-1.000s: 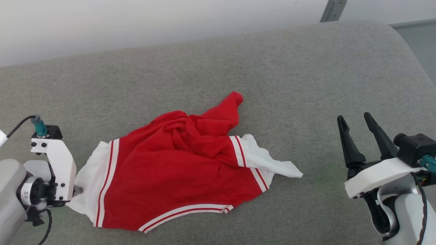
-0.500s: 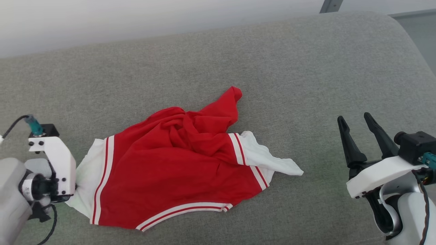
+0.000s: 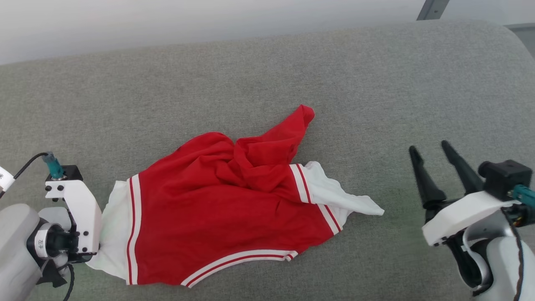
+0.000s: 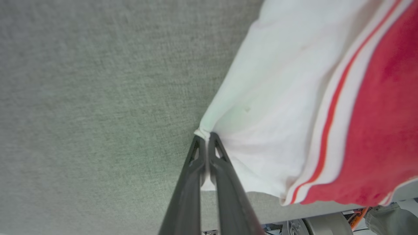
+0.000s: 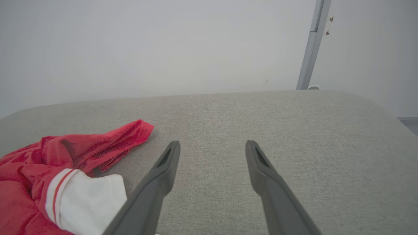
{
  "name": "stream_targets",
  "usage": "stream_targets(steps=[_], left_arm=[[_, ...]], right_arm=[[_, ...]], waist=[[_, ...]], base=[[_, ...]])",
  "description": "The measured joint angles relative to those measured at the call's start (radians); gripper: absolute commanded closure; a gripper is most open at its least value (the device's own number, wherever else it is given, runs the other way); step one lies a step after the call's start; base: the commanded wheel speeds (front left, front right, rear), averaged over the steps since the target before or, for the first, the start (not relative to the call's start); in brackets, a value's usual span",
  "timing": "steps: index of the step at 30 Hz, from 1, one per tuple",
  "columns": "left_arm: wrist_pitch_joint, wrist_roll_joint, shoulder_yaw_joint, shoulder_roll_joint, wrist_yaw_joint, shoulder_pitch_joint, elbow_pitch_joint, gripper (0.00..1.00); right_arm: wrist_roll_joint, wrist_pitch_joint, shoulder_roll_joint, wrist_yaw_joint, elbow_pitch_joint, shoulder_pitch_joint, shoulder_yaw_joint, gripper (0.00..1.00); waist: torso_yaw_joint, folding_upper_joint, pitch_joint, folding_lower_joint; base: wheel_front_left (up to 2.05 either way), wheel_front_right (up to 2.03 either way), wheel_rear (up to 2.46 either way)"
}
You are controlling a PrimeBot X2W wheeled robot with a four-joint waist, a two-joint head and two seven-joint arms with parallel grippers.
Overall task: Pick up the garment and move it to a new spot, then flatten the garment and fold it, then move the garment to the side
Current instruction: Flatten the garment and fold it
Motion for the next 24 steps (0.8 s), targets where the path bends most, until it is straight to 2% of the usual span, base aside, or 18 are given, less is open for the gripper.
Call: stream_targets(steps=[4,11,18,24], left_arm=[[-0.008,0.000,0.000,0.003,0.014,0.010,-0.023,1.00],[-0.015,-0.001,0.001,-0.003,0.041,0.028,-0.051,1.00],[-0.019,0.000,0.001,-0.020,0.046,0.023,-0.065,1.00],[-0.023,0.011,-0.002,-0.041,0.038,-0.004,-0.065,1.00]], right_arm=[[0.030,0.041,-0.017,0.000,-0.010,0.000,0.052,0.00],[0.182,0.260,-0.118,0.000,-0.083,0.005,0.244,0.00],[0.225,0.480,-0.190,0.000,-0.123,-0.023,0.314,0.00],[0.208,0.593,-0.208,0.000,-0.049,-0.095,0.355,0.00]], waist=[[0.004,0.0000,0.000,0.0000],[0.006,0.0000,-0.004,0.0000],[0.024,0.0000,0.008,0.0000],[0.048,0.0000,0.033,0.0000]], base=[[0.00,0.00,0.00],[0.00,0.00,0.00],[0.00,0.00,0.00],[0.00,0.00,0.00]])
